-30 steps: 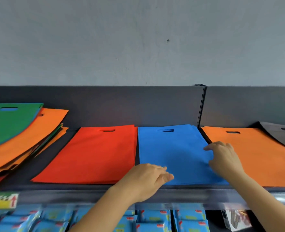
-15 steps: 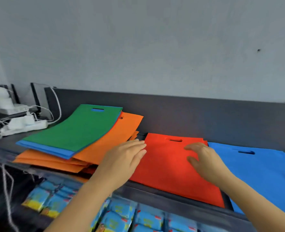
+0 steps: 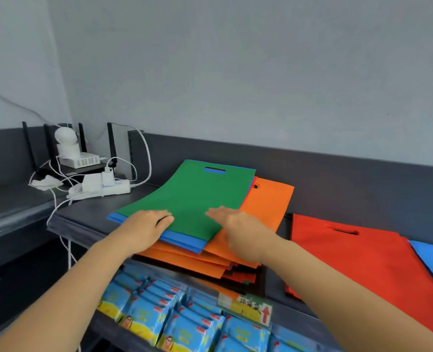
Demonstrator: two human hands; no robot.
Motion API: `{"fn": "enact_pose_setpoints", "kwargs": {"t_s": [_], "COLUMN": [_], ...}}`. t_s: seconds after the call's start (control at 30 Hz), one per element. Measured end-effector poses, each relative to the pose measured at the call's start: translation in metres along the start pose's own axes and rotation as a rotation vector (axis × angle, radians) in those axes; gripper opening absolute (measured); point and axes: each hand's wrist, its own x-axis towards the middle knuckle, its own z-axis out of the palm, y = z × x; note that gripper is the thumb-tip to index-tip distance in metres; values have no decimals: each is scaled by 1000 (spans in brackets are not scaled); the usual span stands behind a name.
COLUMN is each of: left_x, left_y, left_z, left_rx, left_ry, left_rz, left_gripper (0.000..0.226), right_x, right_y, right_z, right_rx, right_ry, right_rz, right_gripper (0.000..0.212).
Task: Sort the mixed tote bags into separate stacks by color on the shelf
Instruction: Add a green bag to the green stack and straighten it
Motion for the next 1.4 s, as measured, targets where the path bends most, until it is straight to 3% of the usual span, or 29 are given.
{"fn": "enact_pose_setpoints", "kwargs": {"t_s": [0.1, 0.27, 0.33, 0.37, 0.4, 0.5, 0.57, 0.63, 0.67, 0.73, 0.83, 0.93, 1.03, 1.1, 1.2, 1.27, 1.4], "left_x": [5, 9, 11, 11, 11, 13, 17, 22, 24, 27, 25, 18, 9, 2, -5, -11, -18], "left_y": [-7, -14, -18, -18, -17, -15, -18, -21, -22, -24, -24, -17, 9, 30, 51, 63, 97], "left_z": [-4, -15, -17, -18, -20, -21, -20, -16, -14, -10, -6, -1, -1, -5, -1, 3, 21], "left_rx": [28, 18, 23, 13, 3, -1, 13, 26, 29, 34, 61, 151, 167, 139, 177, 168, 152], "left_ry": [-38, -136, -154, -157, -164, -142, -106, -64, -36, 39, 160, 319, 493, 544, 503, 444, 307], "left_rz": [32, 73, 90, 96, 102, 132, 162, 160, 157, 137, 146, 208, 459, 591, 609, 541, 442], "left_gripper": [55, 129, 137, 135, 126, 65, 42, 29, 27, 37, 39, 32, 41, 41, 36, 17, 33], "right_x": [13, 22, 26, 27, 28, 30, 31, 28, 26, 21, 12, 5, -5, -13, -32, -52, -105], "right_y": [-2, 7, 8, 8, 9, 10, 9, 10, 10, 13, 16, 23, 28, 32, 44, 56, 76], "right_z": [13, 16, 14, 12, 12, 11, 12, 10, 7, -1, -14, -20, -19, -18, -16, -17, -26], "right_rx": [-5, 166, 180, 193, 219, 279, 296, 352, 430, 646, 924, 1263, 1479, 1411, 1136, 849, 704], "right_ry": [-60, 133, 161, 163, 186, 221, 227, 204, 204, 228, 367, 242, 116, 100, 174, 274, 430], "right_rz": [27, 175, 225, 262, 283, 367, 387, 368, 358, 416, 664, 942, 949, 893, 874, 867, 883], "right_gripper": [56, 21, 11, 6, 18, 53, 55, 33, 12, 33, 39, 51, 34, 12, 21, 20, 29]}}
